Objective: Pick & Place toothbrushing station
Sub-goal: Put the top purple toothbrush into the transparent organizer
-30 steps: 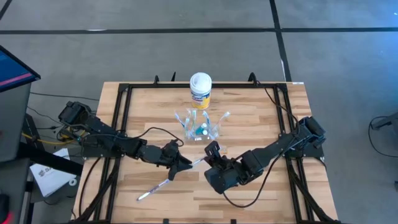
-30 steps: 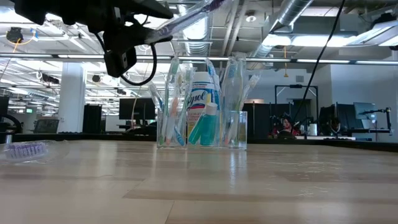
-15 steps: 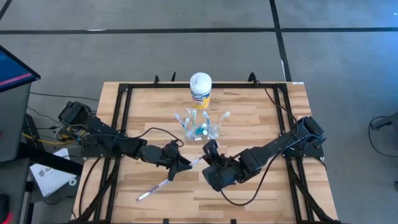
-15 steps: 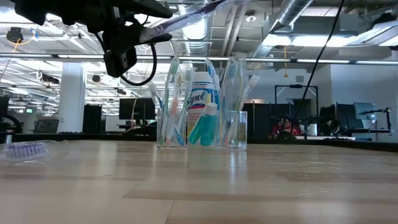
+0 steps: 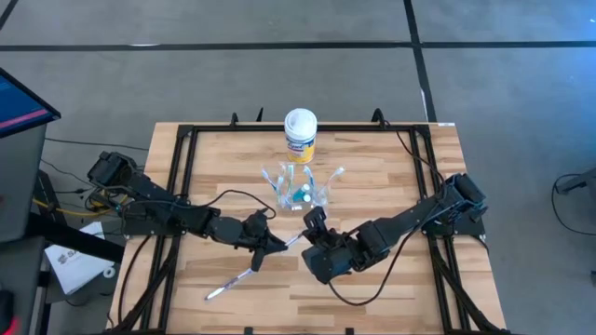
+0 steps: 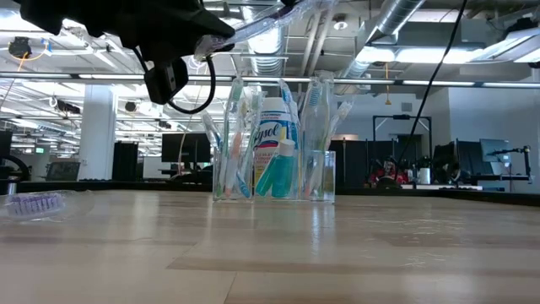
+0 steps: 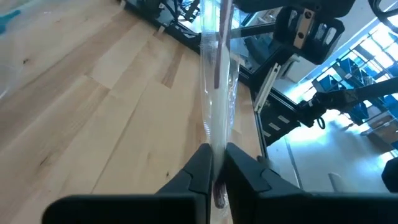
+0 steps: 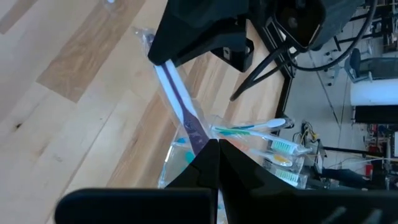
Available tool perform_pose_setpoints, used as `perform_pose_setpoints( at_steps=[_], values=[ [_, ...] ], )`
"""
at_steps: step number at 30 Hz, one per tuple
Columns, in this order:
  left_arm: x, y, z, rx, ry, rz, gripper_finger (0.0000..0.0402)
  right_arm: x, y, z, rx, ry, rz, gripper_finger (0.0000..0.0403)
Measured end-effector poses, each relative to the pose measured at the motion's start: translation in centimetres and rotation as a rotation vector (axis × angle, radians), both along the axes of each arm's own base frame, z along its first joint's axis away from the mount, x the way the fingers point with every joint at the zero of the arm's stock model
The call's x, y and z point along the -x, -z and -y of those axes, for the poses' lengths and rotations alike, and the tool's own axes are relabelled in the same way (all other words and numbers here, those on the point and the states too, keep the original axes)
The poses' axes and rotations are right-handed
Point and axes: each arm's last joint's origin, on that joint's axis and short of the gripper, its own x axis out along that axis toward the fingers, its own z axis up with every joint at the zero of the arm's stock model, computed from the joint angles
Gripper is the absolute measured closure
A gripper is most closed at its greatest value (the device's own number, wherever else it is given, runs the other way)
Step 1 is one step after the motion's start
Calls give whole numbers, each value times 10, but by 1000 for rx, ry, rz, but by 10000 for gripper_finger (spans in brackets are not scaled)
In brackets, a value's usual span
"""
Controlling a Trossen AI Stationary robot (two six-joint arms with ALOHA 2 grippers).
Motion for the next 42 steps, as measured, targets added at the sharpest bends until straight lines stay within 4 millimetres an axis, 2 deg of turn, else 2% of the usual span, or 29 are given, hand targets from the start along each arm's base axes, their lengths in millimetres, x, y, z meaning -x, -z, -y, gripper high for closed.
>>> perform_pose_setpoints(
  at_steps=[11, 18, 22, 27, 30, 36, 42],
  values=[
    [1, -1, 1, -43, -40, 15, 393, 5, 0, -10, -25, 1, 16, 403],
    [1, -1, 2, -60, -54, 20, 393, 10, -29, -22, -105, 4, 97, 402],
    [1, -1, 2, -68, -59, 22, 393, 14, -41, -24, -181, 56, 132, 375],
    [2, -2, 5, -82, -55, 33, 393, 25, -38, -34, -231, 78, 93, 319],
    [3, -3, 8, -95, -55, 50, 393, 32, -38, -44, -284, 93, 110, 301],
    [5, -9, 13, -139, -64, 112, 393, 45, -36, -59, -342, 125, 118, 301],
    [5, -11, 15, -157, -62, 132, 392, 54, -31, -61, -333, 178, 102, 320]
  ],
)
